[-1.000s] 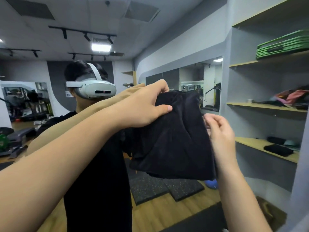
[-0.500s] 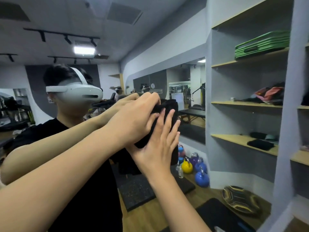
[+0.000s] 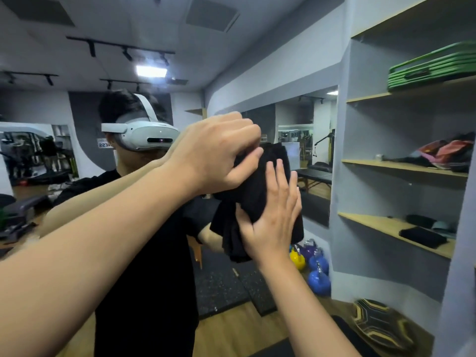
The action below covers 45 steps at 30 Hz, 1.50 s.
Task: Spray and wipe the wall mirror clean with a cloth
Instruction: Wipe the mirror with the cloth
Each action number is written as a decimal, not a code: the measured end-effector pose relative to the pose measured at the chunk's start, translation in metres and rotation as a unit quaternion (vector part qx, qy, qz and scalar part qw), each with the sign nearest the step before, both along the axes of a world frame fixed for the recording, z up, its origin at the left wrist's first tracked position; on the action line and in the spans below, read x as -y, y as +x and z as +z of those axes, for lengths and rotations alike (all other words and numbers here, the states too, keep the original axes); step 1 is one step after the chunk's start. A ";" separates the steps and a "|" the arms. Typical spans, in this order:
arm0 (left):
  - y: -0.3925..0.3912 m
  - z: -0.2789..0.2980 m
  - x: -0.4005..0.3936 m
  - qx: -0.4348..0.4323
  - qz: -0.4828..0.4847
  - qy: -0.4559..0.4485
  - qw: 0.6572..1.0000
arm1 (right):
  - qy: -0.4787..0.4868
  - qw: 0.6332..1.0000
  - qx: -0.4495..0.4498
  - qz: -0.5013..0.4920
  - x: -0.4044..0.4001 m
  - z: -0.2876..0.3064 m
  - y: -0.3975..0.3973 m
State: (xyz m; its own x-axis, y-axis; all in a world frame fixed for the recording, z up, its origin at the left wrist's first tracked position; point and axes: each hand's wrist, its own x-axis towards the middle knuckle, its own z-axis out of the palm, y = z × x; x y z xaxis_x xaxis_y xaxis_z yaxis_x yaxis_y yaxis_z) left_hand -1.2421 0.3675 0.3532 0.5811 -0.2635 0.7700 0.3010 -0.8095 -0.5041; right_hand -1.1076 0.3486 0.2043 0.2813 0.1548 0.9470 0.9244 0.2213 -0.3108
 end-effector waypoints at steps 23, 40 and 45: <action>0.001 -0.011 -0.015 0.002 -0.018 0.106 0.994 | -0.043 0.984 0.171 -0.016 0.004 -0.050 -0.039; 0.002 -0.016 -0.019 -0.064 0.034 0.186 0.980 | -0.012 0.995 -0.095 -0.032 -0.001 -0.012 0.094; 0.014 -0.012 -0.018 -0.056 0.071 0.177 0.980 | 0.018 0.978 -0.201 -0.050 -0.005 -0.003 0.171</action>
